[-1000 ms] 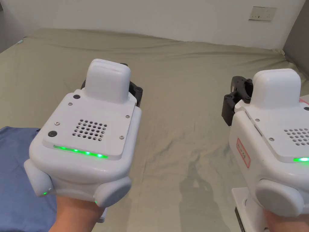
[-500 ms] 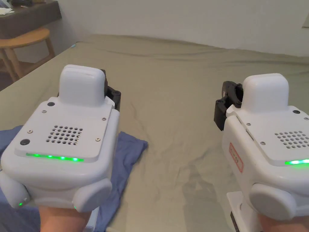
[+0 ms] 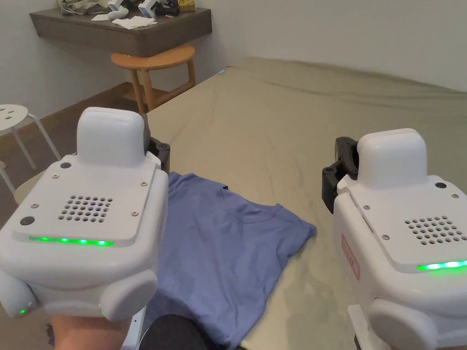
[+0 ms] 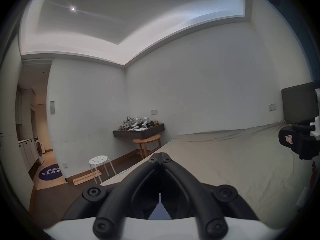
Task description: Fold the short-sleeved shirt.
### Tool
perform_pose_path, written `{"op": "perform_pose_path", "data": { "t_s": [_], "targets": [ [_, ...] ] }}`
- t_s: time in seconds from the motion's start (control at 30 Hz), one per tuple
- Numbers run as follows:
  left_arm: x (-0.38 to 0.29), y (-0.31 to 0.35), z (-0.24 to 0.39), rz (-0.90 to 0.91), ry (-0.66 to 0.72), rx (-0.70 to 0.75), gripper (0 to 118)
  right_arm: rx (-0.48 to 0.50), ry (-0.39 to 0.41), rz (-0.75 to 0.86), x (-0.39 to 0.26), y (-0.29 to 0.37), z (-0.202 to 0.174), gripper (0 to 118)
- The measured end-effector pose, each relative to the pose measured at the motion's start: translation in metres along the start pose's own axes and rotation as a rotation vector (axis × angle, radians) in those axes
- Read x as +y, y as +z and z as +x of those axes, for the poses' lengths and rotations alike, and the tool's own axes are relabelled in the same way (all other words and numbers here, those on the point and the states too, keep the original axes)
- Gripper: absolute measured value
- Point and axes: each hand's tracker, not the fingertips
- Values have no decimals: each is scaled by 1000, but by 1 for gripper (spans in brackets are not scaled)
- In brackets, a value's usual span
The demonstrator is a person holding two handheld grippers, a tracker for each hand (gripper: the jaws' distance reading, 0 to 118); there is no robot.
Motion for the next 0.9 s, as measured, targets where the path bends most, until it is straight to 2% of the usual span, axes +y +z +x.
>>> {"op": "perform_pose_path", "data": {
  "t_s": [0.13, 0.4, 0.6, 0.8, 0.9],
  "targets": [
    [-8, -2, -3, -20, -12, 7, 0, 15, 15, 4, -3, 1, -4, 1],
    [-32, -24, 11, -104, -11, -73, 0, -9, 12, -39, -15, -3, 8, 1],
    [-61, -68, 30, -296, -42, -158, 0, -36, 32, -74, -24, -13, 14, 1],
    [-112, -139, 49, -526, 49, -310, 0, -63, 69, -129, -39, -26, 21, 1],
    [-145, -174, 63, -627, 32, -323, 0, -77, 64, -160, -52, -37, 34, 1]
  ]
}}
